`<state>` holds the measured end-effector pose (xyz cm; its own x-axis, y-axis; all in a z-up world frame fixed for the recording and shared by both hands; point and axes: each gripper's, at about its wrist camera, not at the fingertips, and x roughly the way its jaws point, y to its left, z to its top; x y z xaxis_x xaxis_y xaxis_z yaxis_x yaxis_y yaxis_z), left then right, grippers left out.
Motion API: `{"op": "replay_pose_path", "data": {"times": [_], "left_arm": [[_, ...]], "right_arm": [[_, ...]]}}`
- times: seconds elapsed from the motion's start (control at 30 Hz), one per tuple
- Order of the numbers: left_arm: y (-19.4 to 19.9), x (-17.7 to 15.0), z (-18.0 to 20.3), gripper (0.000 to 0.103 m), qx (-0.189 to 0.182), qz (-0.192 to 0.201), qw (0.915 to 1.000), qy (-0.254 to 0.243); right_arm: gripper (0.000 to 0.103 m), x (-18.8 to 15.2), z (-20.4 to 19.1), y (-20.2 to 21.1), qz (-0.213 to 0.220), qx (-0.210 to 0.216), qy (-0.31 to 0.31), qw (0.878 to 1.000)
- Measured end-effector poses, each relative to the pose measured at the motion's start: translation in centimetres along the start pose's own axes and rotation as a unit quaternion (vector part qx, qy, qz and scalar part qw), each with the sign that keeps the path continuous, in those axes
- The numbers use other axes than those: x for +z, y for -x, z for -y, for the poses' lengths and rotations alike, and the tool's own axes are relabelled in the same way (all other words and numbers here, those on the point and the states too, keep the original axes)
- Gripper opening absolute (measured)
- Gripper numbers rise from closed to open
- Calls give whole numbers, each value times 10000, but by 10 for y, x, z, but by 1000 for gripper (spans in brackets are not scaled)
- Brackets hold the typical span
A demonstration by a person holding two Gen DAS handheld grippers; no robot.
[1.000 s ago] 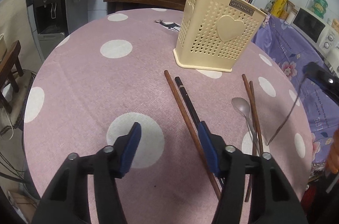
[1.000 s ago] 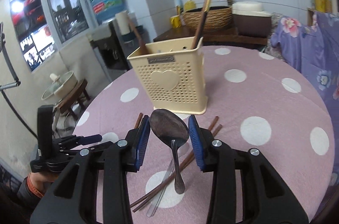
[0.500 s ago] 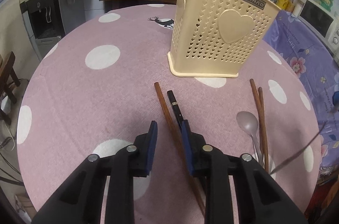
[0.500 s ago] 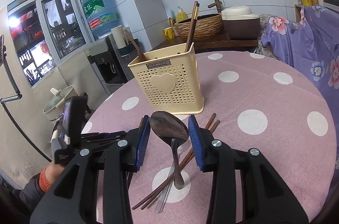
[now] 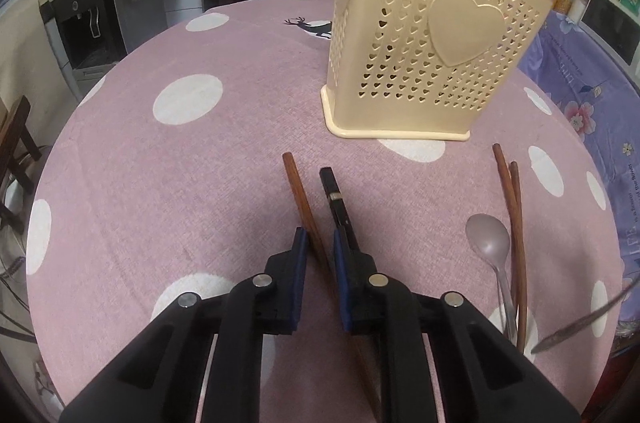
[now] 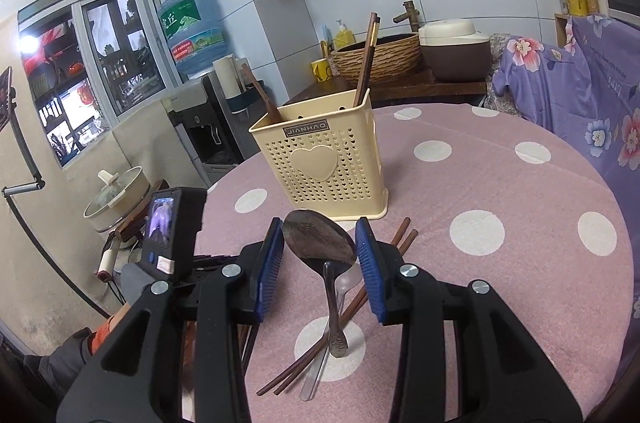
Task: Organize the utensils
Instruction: 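Grasp the metal spoon with the right tool while the left tool grasps a brown chopstick, then lift the spoon and brown chopstick and carry both over the holder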
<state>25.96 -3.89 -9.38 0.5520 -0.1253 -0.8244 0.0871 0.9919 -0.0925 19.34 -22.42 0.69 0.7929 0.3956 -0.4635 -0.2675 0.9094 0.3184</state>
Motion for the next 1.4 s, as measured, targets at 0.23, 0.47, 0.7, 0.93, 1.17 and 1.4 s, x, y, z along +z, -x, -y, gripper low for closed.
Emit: {"op": "replay_pose_path", "data": {"times": [0.23,0.47,0.7,0.93,1.17,1.4], "left_arm": [[-11,14,3,10,196,35,9998,15],[-11,14,6,8,270,146,9995,33],[-6,18,-5,8,55,190,9996,223],[53,20,-19,8,-524,761,9948,434],[133,15,-34,8,-795,1583,9834,401],[162,13,-46,8,-935,1977,9744,524]], "right_arm": [[38,-1,-5,3,103,-71,-15,9999],[38,-4,-5,4,67,-106,-79,9999],[38,-4,-5,5,84,-117,-72,9999],[38,-3,-4,7,109,-81,-112,9998],[38,4,-4,13,177,47,-187,9997],[38,7,-11,9,154,94,-170,9997]]}}
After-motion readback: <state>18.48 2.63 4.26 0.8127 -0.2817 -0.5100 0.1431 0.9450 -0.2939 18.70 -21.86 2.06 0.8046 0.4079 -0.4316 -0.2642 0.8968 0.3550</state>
